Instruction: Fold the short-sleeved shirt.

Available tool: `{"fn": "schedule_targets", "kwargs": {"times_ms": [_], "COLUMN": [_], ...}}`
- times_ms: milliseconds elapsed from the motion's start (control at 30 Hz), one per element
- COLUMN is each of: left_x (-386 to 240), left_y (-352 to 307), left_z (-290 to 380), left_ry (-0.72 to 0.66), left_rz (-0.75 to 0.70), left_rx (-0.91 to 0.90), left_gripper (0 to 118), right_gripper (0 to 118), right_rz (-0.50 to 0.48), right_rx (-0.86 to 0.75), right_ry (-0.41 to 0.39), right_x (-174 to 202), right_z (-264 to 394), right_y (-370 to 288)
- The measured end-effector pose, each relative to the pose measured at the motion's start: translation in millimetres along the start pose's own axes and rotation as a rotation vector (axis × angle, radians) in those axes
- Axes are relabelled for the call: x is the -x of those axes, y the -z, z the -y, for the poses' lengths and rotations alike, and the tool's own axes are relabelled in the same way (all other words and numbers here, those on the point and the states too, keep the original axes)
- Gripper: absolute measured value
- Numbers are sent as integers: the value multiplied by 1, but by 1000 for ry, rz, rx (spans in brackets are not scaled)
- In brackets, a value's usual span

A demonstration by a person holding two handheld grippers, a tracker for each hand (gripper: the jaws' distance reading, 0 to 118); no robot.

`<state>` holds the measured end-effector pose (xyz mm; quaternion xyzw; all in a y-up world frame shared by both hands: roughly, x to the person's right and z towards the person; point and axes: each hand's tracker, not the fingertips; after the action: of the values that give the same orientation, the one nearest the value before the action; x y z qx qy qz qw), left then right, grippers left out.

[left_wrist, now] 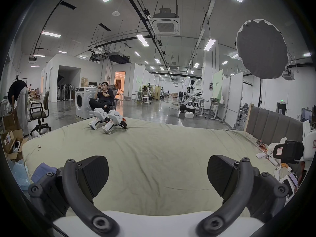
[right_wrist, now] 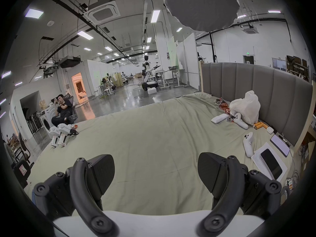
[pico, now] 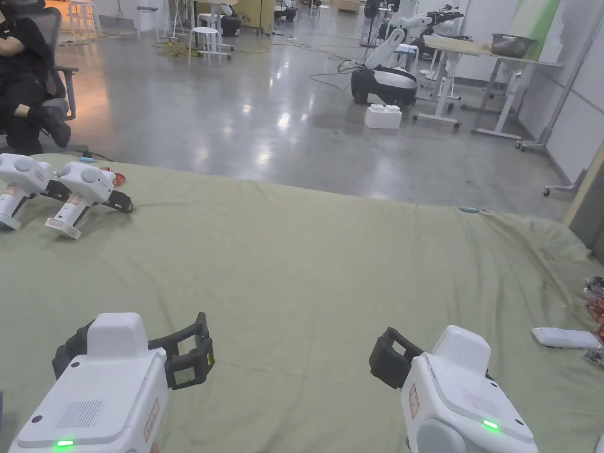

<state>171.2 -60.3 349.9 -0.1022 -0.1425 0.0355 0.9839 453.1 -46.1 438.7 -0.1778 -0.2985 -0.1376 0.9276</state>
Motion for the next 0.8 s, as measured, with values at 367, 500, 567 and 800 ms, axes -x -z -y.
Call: {"fn": "schedule_targets", "kwargs": {"times_ms": [367,500,567,800], "left_x": [-4,-4,-4,-5], "left_y": [2,3,4,2], "left_z": [0,-1,-2,-1], "left_ry": [27,29,29,58], "left_rz": [-16,-14,-11,-2], "left_rx": [2,4,6,-18], "left_gripper": [117,117,117,117], "right_gripper": [102,102,102,102], "right_rz": [-7,-17,-23,-19], "right_rx": [7,36,39,50], "right_ry": [-42,-10,4,9], "right_x": [2,0,-2,-3], "right_z": [-3,-10,-12,-14], "right_y": [3,4,5,7]}}
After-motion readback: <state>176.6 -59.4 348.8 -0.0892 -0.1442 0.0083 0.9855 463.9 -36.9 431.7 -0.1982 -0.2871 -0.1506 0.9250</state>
